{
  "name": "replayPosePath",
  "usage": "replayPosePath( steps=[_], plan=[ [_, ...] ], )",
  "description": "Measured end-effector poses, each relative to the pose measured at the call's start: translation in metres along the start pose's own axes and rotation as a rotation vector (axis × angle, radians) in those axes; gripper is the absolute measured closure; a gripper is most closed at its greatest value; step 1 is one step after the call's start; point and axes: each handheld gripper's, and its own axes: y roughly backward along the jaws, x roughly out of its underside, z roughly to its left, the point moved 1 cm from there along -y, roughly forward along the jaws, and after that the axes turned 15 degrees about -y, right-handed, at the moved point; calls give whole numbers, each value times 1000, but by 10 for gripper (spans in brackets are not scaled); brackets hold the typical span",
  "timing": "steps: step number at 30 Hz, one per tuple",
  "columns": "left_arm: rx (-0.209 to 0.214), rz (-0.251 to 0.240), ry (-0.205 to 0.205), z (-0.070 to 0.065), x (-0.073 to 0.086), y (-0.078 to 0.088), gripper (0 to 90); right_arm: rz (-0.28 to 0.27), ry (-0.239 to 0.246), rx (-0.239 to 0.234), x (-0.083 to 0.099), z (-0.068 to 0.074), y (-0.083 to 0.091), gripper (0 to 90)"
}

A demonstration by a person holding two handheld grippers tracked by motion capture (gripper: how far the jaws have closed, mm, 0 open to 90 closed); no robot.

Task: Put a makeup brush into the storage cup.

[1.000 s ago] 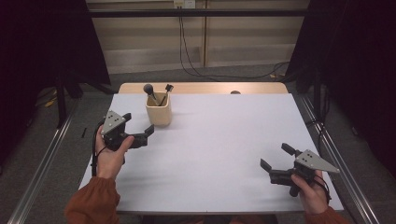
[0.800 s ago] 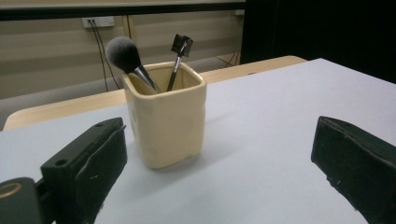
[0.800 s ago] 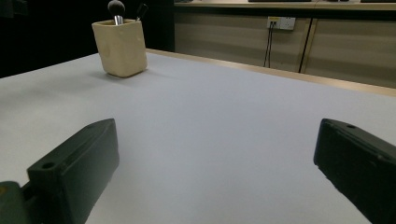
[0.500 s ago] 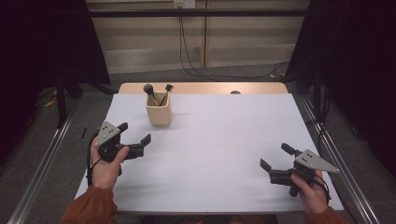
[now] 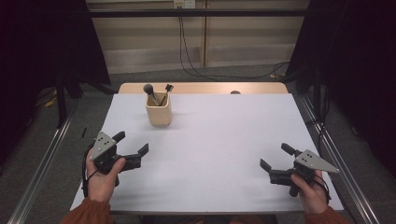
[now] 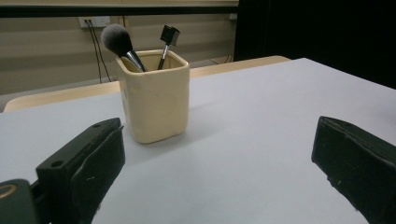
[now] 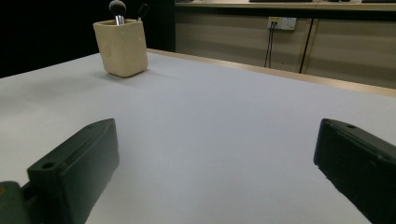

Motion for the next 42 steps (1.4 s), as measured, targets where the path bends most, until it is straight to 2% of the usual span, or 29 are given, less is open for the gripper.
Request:
replayPosePath(
  steps=[6, 10, 15, 16, 17, 18, 23, 29, 31, 33, 42],
  plan=[
    [-6, 16, 1, -4, 9, 8, 26, -1, 0, 0, 0, 0, 0, 0],
    [-9, 27, 16, -5, 13, 14, 26, 1, -1, 0, 0, 0, 0, 0],
    [-16, 26, 1, -10, 18, 21, 26, 2, 0, 0, 0, 0, 1, 0],
    [-22, 25, 0, -10, 20, 23, 26, 1, 1, 1, 0, 0, 1, 0],
    [-47, 11, 2, -12, 21, 26, 32, 1, 2, 0, 0, 0, 1, 0],
    [-48, 15, -2, -12, 21, 28, 30, 1, 2, 1, 0, 0, 1, 0],
    [-43, 1, 14, -14, 26, 34, 27, 2, 0, 9, 0, -1, 1, 0],
    [-45, 9, 49, -17, 27, 39, 24, 0, -2, 5, -1, 0, 2, 0],
    [-44, 19, 19, -20, 27, 40, 24, 1, 1, 3, -1, -1, 1, 0],
    [-38, 16, 30, -19, 28, 38, 22, 4, 1, 0, -1, -2, -1, 0],
    [-28, 24, 21, -18, 29, 37, 22, 21, 3, -18, 0, -2, -5, 0]
  ],
)
